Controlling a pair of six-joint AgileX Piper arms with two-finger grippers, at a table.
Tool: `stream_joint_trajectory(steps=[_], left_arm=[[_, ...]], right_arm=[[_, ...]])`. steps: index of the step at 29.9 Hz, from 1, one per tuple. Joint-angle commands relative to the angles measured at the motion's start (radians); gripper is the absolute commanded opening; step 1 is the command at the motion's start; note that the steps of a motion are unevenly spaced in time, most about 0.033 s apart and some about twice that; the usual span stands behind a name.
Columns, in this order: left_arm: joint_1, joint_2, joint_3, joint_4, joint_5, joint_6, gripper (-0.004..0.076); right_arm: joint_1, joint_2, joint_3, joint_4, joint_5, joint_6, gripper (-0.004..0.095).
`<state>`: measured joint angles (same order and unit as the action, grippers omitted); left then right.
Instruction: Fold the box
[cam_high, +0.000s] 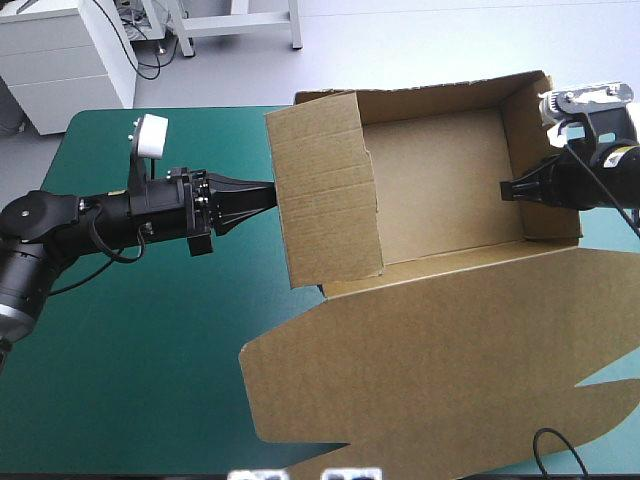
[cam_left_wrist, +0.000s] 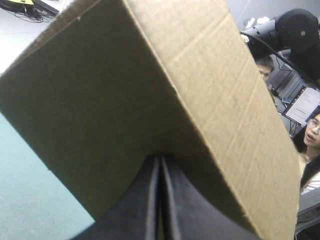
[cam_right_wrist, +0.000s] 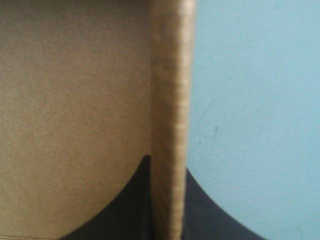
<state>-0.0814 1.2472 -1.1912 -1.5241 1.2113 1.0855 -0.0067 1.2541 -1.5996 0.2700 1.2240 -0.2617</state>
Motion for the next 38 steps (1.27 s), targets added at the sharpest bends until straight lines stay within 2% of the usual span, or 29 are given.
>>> stream_joint_trajectory(steps=[1,4,7,13,16,21,28,32,38], left_arm=[[-0.017,-0.025,-0.041,-0.061,0.079,-0.024,0.0000],[-0.017,-0.025,-0.041,-0.043,0.078,-0.039,0.0029],[-0.017,-0.025,-0.041,-0.039,0.078,-0.045,0.0099],[-0.017,-0.025,-0.041,-0.087,0.078,-0.045,0.0338],[-0.017,-0.025,-0.041,-0.091,0.078,-0.045,0.0408],[-0.044,-0.025,-0.041,-0.105,0.067,-0.045,0.0414],[-0.114,-0.025,-0.042,-0.095,-0.026,-0.045,0.0419],[-0.116,-0.025,-0.051,-0.090,-0.050,-0.075,0.0449],[-0.117,-0.023,-0.139,0.060,-0.129,-0.173,0.0452]], right_arm=[[-0.007,-0.022,-0.024,0.035,-0.075,0.013,-0.0019],[-0.007,-0.022,-0.024,0.035,-0.081,0.016,-0.0019],[-0.007,-0.022,-0.024,0.035,-0.084,0.016,-0.0019],[-0.007,-0.022,-0.024,0.036,-0.091,0.019,-0.0019],[-0.007,-0.022,-0.024,0.036,-0.095,0.019,-0.0019],[-0.007,-0.022,-0.024,0.036,-0.097,0.028,-0.0019],[-0.007,-0.022,-0.024,0.044,-0.097,0.028,-0.0017],[-0.007,-0.022,-0.024,0.044,-0.099,0.028,-0.0017],[-0.007,0.001,-0.024,0.044,-0.099,0.046,-0.0015]])
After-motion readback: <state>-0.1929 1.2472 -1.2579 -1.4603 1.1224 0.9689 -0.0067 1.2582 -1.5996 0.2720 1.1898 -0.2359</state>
